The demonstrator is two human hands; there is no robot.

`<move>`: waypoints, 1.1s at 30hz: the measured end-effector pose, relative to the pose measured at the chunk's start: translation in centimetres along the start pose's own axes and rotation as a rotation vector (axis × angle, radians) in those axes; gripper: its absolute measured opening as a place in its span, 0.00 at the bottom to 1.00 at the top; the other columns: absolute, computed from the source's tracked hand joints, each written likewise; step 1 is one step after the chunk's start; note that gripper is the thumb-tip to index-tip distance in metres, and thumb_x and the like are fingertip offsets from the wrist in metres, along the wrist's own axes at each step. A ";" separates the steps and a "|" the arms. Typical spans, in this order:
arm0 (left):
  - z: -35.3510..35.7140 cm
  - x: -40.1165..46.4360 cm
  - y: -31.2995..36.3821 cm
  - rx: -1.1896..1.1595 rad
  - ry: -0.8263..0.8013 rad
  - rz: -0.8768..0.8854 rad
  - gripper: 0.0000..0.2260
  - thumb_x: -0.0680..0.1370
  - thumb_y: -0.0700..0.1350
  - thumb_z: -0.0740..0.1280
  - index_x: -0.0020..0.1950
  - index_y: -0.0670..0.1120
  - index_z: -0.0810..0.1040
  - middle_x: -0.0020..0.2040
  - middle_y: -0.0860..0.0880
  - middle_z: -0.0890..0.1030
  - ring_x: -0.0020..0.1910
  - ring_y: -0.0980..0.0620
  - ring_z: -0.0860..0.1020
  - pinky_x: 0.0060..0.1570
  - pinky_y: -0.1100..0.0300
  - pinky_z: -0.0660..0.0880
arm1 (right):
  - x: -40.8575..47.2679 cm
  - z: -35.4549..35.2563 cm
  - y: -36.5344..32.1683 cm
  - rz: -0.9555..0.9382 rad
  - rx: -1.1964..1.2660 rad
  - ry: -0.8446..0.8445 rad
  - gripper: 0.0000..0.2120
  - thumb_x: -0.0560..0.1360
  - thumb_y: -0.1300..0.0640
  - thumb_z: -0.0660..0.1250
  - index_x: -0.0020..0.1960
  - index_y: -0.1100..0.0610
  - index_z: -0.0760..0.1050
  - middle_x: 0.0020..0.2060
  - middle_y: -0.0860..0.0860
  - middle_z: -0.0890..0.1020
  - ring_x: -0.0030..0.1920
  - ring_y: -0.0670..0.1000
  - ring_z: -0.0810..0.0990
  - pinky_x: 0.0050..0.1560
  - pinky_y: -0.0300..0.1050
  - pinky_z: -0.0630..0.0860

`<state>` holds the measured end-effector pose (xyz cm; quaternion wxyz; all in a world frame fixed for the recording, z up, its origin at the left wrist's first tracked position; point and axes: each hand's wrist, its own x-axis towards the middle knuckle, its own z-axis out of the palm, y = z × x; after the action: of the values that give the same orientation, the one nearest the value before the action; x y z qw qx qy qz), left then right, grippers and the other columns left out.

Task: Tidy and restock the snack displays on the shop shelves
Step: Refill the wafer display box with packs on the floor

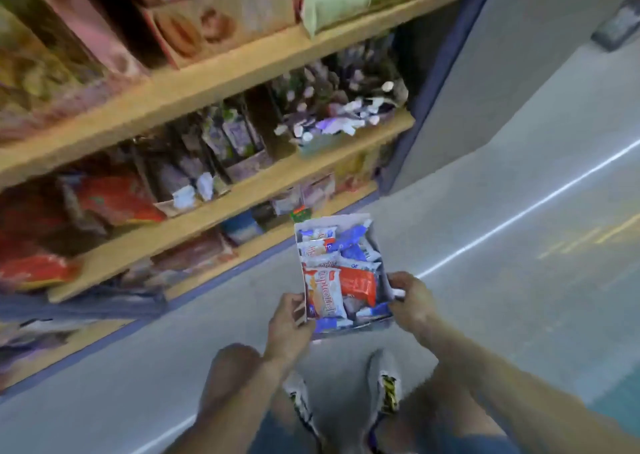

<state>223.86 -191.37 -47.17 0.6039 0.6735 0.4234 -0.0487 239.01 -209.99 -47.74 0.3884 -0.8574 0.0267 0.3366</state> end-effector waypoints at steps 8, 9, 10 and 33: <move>9.0 19.5 -18.4 0.000 0.015 0.050 0.17 0.75 0.26 0.69 0.51 0.47 0.74 0.55 0.47 0.84 0.56 0.55 0.83 0.52 0.67 0.78 | 22.9 9.0 12.6 0.136 -0.109 -0.075 0.09 0.72 0.66 0.68 0.43 0.53 0.74 0.48 0.54 0.83 0.43 0.54 0.78 0.34 0.39 0.71; 9.8 21.3 -20.2 0.008 0.016 0.066 0.17 0.75 0.27 0.69 0.52 0.48 0.74 0.55 0.48 0.85 0.57 0.55 0.83 0.55 0.64 0.79 | 25.1 9.8 14.0 0.145 -0.111 -0.082 0.09 0.72 0.67 0.68 0.42 0.53 0.74 0.48 0.55 0.82 0.41 0.55 0.78 0.34 0.40 0.72; 10.6 23.1 -22.0 0.021 0.019 0.083 0.17 0.75 0.28 0.70 0.51 0.50 0.74 0.55 0.50 0.85 0.57 0.55 0.83 0.58 0.60 0.80 | 26.9 10.7 15.2 0.142 -0.130 -0.071 0.08 0.71 0.66 0.69 0.42 0.54 0.75 0.47 0.56 0.82 0.39 0.55 0.78 0.33 0.41 0.73; 10.4 34.4 -18.5 1.074 -0.171 0.662 0.21 0.80 0.60 0.67 0.67 0.50 0.75 0.66 0.48 0.78 0.64 0.49 0.73 0.62 0.53 0.74 | 37.0 14.4 12.3 -0.889 -1.270 -0.183 0.26 0.76 0.52 0.72 0.72 0.47 0.69 0.65 0.50 0.78 0.63 0.53 0.72 0.59 0.48 0.72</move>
<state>238.75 -184.32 -84.05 0.1969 0.9714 0.0598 -0.1186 255.80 -200.72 -84.66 -0.0776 -0.8144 -0.5495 0.1694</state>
